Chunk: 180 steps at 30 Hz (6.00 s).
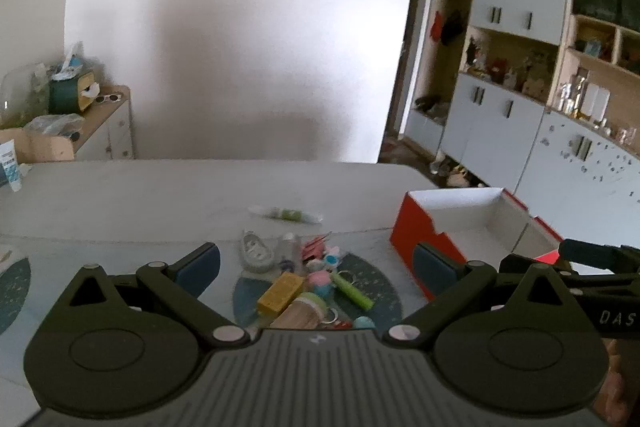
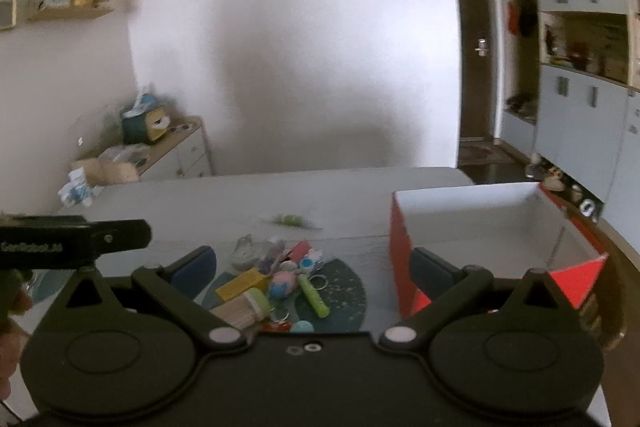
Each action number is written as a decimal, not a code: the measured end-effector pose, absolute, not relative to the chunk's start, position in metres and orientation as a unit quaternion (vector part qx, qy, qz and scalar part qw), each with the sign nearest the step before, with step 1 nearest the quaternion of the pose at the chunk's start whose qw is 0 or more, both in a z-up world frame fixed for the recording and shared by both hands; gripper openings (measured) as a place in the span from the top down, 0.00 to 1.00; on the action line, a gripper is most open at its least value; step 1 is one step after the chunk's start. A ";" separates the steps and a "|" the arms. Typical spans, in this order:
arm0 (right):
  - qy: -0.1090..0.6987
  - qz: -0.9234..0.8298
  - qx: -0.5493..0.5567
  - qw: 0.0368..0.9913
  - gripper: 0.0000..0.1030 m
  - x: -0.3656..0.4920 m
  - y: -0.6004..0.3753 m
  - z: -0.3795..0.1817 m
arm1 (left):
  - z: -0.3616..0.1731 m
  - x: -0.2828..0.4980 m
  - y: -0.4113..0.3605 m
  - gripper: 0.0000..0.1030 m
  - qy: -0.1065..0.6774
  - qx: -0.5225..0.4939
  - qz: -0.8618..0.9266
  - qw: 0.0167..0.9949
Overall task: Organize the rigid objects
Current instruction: 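Grasp the clear green-lidded jar with the left tool while the right tool grasps the pink heart dish, then carry the jar and heart dish over the red box with both tools, then lower and release the jar with the left tool while the right tool releases the heart dish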
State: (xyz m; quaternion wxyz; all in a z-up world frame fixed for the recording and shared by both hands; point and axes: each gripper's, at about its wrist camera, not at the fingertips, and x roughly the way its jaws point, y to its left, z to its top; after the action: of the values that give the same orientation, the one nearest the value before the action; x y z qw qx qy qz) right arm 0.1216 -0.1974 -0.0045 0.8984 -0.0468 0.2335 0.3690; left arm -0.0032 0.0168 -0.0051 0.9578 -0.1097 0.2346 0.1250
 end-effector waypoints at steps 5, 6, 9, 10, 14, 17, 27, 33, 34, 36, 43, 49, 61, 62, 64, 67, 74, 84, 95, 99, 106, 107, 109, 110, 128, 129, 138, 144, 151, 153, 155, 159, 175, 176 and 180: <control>0.253 0.410 -0.077 0.873 0.00 0.130 -0.180 -0.021 | -0.017 0.013 0.023 0.00 0.263 -0.105 0.121 0.951; 0.259 0.420 -0.088 0.866 0.00 0.131 -0.176 -0.026 | -0.020 0.016 0.025 0.00 0.263 -0.103 0.121 0.952; 0.269 0.447 -0.112 0.846 0.00 0.134 -0.165 -0.038 | -0.031 0.026 0.032 0.00 0.267 -0.095 0.139 0.949; 0.273 0.453 -0.120 0.840 0.00 0.135 -0.161 -0.043 | -0.034 0.029 0.035 0.00 0.265 -0.093 0.143 0.949; 0.297 0.474 -0.149 0.815 0.01 0.141 -0.146 -0.062 | -0.046 0.043 0.043 0.00 0.276 -0.095 0.144 0.946; 0.323 0.483 -0.165 0.797 0.02 0.145 -0.139 -0.080 | -0.058 0.057 0.045 0.00 0.294 -0.097 0.138 0.941; 0.376 0.496 -0.201 0.756 0.08 0.156 -0.119 -0.122 | -0.121 0.099 0.045 0.00 0.362 -0.088 0.113 0.921; 0.384 0.500 -0.210 0.748 0.12 0.159 -0.111 -0.135 | -0.148 0.112 0.049 0.01 0.395 -0.085 0.124 0.906; 0.385 0.499 -0.212 0.747 0.12 0.160 -0.109 -0.137 | -0.151 0.113 0.050 0.01 0.398 -0.082 0.124 0.905; 0.390 0.500 -0.213 0.744 0.15 0.162 -0.107 -0.142 | -0.154 0.116 0.052 0.08 0.404 -0.084 0.125 0.902; 0.389 0.500 -0.226 0.740 0.22 0.161 -0.103 -0.148 | -0.163 0.125 0.056 0.26 0.422 -0.106 0.115 0.893; 0.385 0.494 -0.235 0.743 0.24 0.162 -0.101 -0.150 | -0.168 0.131 0.050 0.32 0.436 -0.086 0.102 0.890; 0.374 0.493 -0.237 0.749 0.28 0.156 -0.101 -0.144 | -0.168 0.132 0.049 0.51 0.437 -0.083 0.098 0.890; 0.374 0.492 -0.237 0.749 0.28 0.155 -0.101 -0.143 | -0.167 0.131 0.049 0.53 0.437 -0.081 0.098 0.891; 0.377 0.491 -0.240 0.748 0.28 0.154 -0.102 -0.142 | -0.167 0.129 0.047 0.55 0.438 -0.080 0.097 0.890; 0.385 0.487 -0.226 0.751 0.28 0.155 -0.108 -0.137 | -0.166 0.125 0.045 0.56 0.442 -0.076 0.099 0.888; 0.371 0.469 -0.209 0.774 0.28 0.153 -0.126 -0.117 | -0.157 0.107 0.044 0.58 0.437 -0.101 0.098 0.888; 0.353 0.439 -0.182 0.806 0.27 0.144 -0.154 -0.087 | -0.136 0.088 0.033 0.60 0.418 -0.093 0.093 0.899; 0.341 0.403 -0.156 0.835 0.27 0.160 -0.190 -0.042 | -0.084 0.082 0.015 0.60 0.372 -0.097 0.063 0.921; 0.338 0.391 -0.145 0.844 0.27 0.178 -0.203 -0.028 | -0.060 0.088 0.000 0.60 0.353 -0.092 0.042 0.930; 0.326 0.374 -0.134 0.858 0.27 0.222 -0.234 -0.013 | -0.035 0.117 -0.033 0.60 0.336 -0.071 0.020 0.939; 0.325 0.371 -0.135 0.860 0.27 0.232 -0.240 -0.012 | -0.033 0.124 -0.038 0.60 0.336 -0.071 0.018 0.939; 0.322 0.367 -0.139 0.862 0.27 0.245 -0.247 -0.013 | -0.030 0.138 -0.048 0.60 0.336 -0.072 0.015 0.939; 0.322 0.365 -0.142 0.862 0.27 0.254 -0.252 -0.013 | -0.029 0.147 -0.055 0.60 0.336 -0.071 0.014 0.939; 0.366 0.386 -0.202 0.823 0.27 0.389 -0.282 -0.066 | -0.057 0.307 -0.143 0.60 0.386 -0.076 0.030 0.919; 0.371 0.389 -0.205 0.818 0.27 0.394 -0.281 -0.070 | -0.059 0.314 -0.146 0.60 0.388 -0.079 0.029 0.918; 0.397 0.416 -0.234 0.784 0.28 0.424 -0.267 -0.092 | -0.089 0.380 -0.162 0.60 0.423 -0.084 0.042 0.901; 0.416 0.431 -0.258 0.758 0.28 0.426 -0.251 -0.102 | -0.109 0.410 -0.167 0.60 0.449 -0.072 0.041 0.889; 0.445 0.426 -0.284 0.735 0.28 0.429 -0.241 -0.112 | -0.128 0.431 -0.169 0.60 0.483 -0.069 0.044 0.872; 0.454 0.424 -0.290 0.728 0.28 0.428 -0.241 -0.113 | -0.132 0.435 -0.169 0.59 0.493 -0.069 0.041 0.866; 0.463 0.423 -0.297 0.720 0.28 0.427 -0.239 -0.115 | -0.136 0.437 -0.169 0.59 0.502 -0.069 0.040 0.861; 0.473 0.419 -0.304 0.713 0.28 0.424 -0.239 -0.116 | -0.142 0.443 -0.169 0.60 0.517 -0.078 0.040 0.851; 0.475 0.421 -0.299 0.712 0.16 0.411 -0.240 -0.101 | -0.134 0.436 -0.165 0.54 0.528 -0.088 0.064 0.842; 0.474 0.422 -0.296 0.714 0.15 0.410 -0.241 -0.099 | -0.131 0.434 -0.165 0.52 0.524 -0.086 0.066 0.845; 0.473 0.426 -0.272 0.722 0.12 0.403 -0.250 -0.089 | -0.120 0.423 -0.163 0.48 0.503 -0.088 0.068 0.857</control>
State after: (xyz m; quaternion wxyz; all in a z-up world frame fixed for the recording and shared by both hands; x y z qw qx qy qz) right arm 0.4030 -0.2503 -0.0894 0.7217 -0.2722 0.4729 0.4260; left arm 0.4229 -0.1635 -0.1203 0.8569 -0.0877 0.5034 0.0680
